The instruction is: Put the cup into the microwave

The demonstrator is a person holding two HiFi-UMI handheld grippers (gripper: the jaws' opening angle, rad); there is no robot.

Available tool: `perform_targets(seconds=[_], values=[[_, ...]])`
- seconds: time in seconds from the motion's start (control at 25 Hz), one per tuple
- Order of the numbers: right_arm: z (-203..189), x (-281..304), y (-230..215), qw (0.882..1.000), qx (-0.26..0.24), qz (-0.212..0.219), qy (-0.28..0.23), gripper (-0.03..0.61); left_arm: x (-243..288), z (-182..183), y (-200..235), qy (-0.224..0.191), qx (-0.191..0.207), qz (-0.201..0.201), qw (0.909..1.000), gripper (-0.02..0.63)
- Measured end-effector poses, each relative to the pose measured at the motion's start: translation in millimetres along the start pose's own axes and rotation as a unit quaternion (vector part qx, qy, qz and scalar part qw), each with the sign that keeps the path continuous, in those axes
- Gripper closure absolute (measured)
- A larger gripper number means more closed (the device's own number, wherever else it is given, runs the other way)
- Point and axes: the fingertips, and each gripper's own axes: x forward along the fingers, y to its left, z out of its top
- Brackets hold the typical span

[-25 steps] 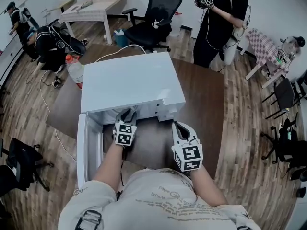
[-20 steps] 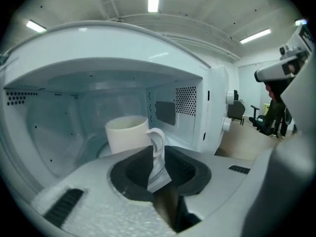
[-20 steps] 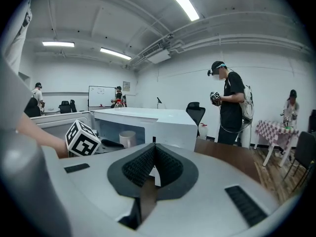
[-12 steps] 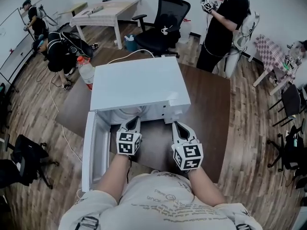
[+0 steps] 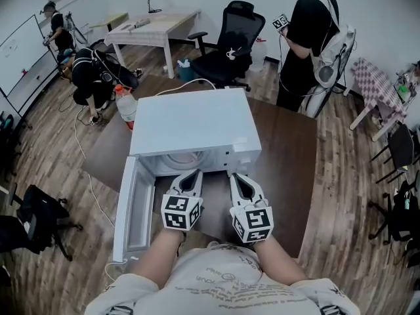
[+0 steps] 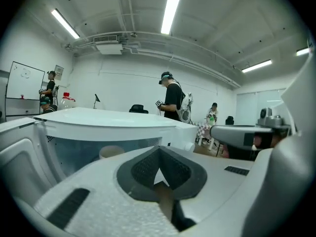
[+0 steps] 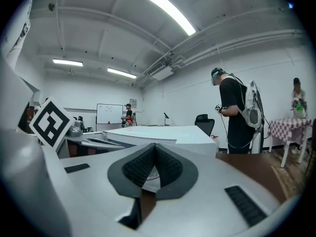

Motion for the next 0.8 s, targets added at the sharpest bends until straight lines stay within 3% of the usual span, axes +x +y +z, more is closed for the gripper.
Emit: perform_targets(seconds=[0.32, 0.8], values=[[2, -10, -15, 0.999, 0.033, -0.023, -0.003, 0.568, -10, 30, -42, -0.024, 0.021, -0.01, 0.9994, 0.601], [3, -26, -35, 0.998, 0.038, -0.05, 0.0, 0.568, 0, 35, -64, -0.04, 0.023, -0.027, 0.9986, 0.601]])
